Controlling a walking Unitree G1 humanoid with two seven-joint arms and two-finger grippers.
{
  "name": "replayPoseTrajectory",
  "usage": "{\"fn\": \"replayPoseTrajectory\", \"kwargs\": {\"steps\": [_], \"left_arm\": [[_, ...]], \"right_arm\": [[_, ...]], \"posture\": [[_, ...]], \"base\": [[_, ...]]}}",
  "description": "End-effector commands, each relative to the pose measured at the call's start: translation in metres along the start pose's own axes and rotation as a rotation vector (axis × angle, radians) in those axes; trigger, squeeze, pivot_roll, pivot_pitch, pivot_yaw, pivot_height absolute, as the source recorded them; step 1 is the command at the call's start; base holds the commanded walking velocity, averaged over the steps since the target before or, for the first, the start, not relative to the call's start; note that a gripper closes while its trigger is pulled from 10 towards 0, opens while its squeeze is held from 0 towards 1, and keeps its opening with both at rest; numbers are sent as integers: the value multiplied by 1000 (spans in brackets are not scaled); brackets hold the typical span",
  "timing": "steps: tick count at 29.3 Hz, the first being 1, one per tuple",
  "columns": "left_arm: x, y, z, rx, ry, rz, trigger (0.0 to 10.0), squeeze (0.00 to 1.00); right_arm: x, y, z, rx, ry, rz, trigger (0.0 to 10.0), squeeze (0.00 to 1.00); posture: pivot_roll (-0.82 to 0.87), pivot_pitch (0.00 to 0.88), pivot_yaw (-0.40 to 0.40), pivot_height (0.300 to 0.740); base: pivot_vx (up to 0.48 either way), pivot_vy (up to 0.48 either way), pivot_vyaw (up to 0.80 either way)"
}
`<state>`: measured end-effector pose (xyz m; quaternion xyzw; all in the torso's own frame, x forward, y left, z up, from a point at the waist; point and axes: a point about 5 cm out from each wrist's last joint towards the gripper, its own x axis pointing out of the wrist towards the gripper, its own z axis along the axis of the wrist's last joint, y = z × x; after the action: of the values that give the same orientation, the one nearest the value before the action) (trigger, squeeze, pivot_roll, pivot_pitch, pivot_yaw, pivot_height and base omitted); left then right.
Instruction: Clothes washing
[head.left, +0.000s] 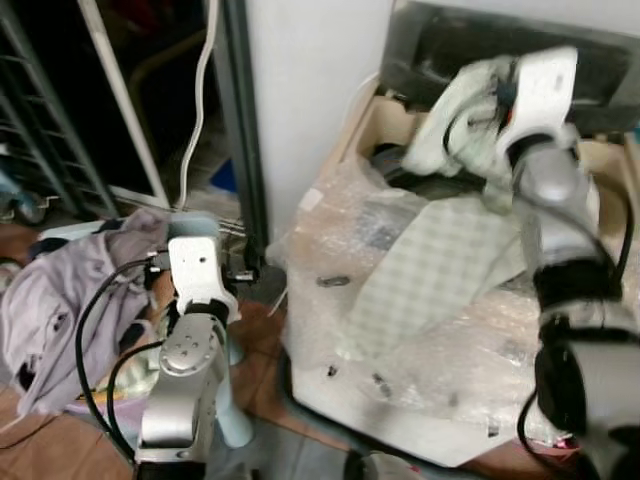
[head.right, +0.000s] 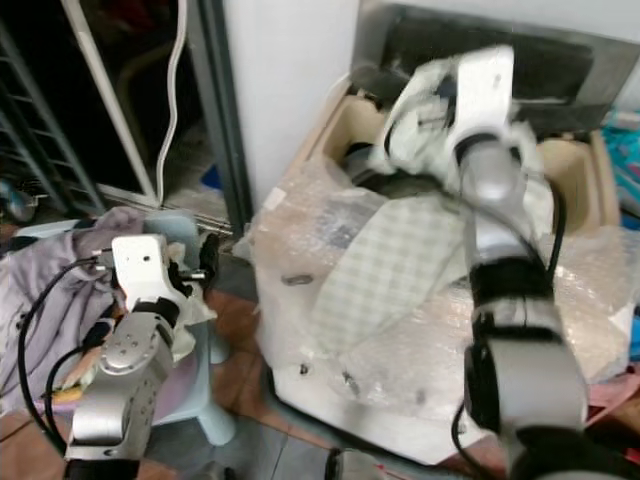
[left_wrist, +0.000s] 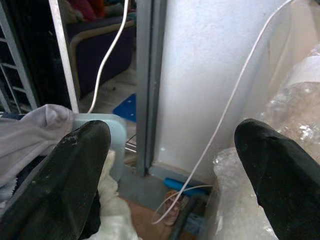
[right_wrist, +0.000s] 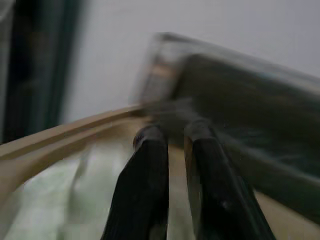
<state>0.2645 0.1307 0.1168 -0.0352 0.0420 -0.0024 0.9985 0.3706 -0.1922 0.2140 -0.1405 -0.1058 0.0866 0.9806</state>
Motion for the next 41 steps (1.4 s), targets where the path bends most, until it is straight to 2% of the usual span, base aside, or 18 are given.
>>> {"fn": "replayPoseTrajectory", "kwargs": {"steps": [1, 4, 7, 11, 14, 15, 16, 17, 19, 20, 21, 22, 23, 24, 25, 26, 36, 41], "left_arm": [[1, -6, -1, 5, 14, -20, 10000, 0], [4, -8, 0, 10, 9, -30, 10000, 0], [5, -8, 1, 10, 4, -24, 10000, 0], [4, -7, 1, 8, 4, -13, 10000, 0], [3, -5, 0, 6, 7, -6, 10000, 0], [3, -5, 0, 6, 8, -5, 10000, 0], [3, -5, 0, 6, 8, -5, 10000, 0], [2, -5, 0, 4, 11, -5, 10000, 0], [2, -5, 0, 4, 11, -6, 10000, 0], [2, -5, 0, 4, 12, -9, 10000, 0], [3, -5, -1, 5, 13, -14, 10000, 0], [3, -6, -1, 5, 15, -20, 10000, 0], [3, -7, -1, 6, 16, -25, 10000, 0], [3, -7, -1, 7, 16, -28, 10000, 0], [3, -7, -1, 9, 16, -30, 10000, 0], [3, -7, -1, 10, 16, -32, 10000, 0], [2, -5, 0, 17, 17, -28, 10000, 0], [1, -5, 0, 19, 17, -24, 10000, 0]], "right_arm": [[2, 1, 22, -13, -77, 41, 10000, 1000], [-4, -1, 21, 30, -72, 80, 10000, 1000], [-10, -4, 23, 11, -65, 193, 10000, 1000], [-22, -13, 26, 55, -46, 284, 10000, 1000], [-46, -10, 15, 107, 37, 511, 10000, 1000], [-62, -5, 7, 104, 88, 628, 10000, 1000], [-62, -5, 7, 104, 88, 628, 10000, 1000], [-86, 0, -9, 101, 190, 768, 10000, 1000], [-91, 1, -12, 109, 214, 790, 10000, 1000], [-97, 1, -16, 112, 246, 815, 10000, 945], [-104, 3, -22, 112, 286, 859, 10000, 67], [-111, 4, -28, 92, 325, 890, 10000, 0], [-113, 5, -34, 66, 348, 892, 10000, 0], [-113, 5, -38, 56, 359, 877, 5020, 0], [-112, 6, -41, 45, 359, 857, 2000, 0], [-110, 7, -42, 32, 357, 845, 0, 0], [-97, 13, -40, -81, 306, 800, 0, 0], [-95, 15, -42, -192, 313, 842, 0, 0]], "posture": [[-41, 0, -19, 740], [-45, 0, -21, 740], [-45, 0, -21, 740], [-43, 0, -24, 740], [-43, 0, -27, 740], [-46, 0, -26, 740], [-46, 0, -26, 740], [-49, 0, -24, 740], [-51, 0, -21, 740], [-52, 0, -20, 740], [-55, 0, -16, 740], [-56, 0, -13, 740], [-56, 0, -11, 740], [-56, 0, -9, 740], [-53, 0, -9, 740], [-53, 0, -9, 740], [-39, 0, -12, 740], [-38, 0, -13, 740]], "base": [[0, 0, 0], [0, 0, 0], [0, 0, 0], [0, 0, 0], [0, 0, 0], [0, 0, 0], [0, 0, 0], [0, 0, 0], [0, 0, 0], [0, 0, 0], [0, 0, 0], [0, 0, 0], [0, 0, 0], [0, 0, 0], [0, 0, 0], [0, 0, 0], [0, 0, 0], [0, 0, 0]]}}
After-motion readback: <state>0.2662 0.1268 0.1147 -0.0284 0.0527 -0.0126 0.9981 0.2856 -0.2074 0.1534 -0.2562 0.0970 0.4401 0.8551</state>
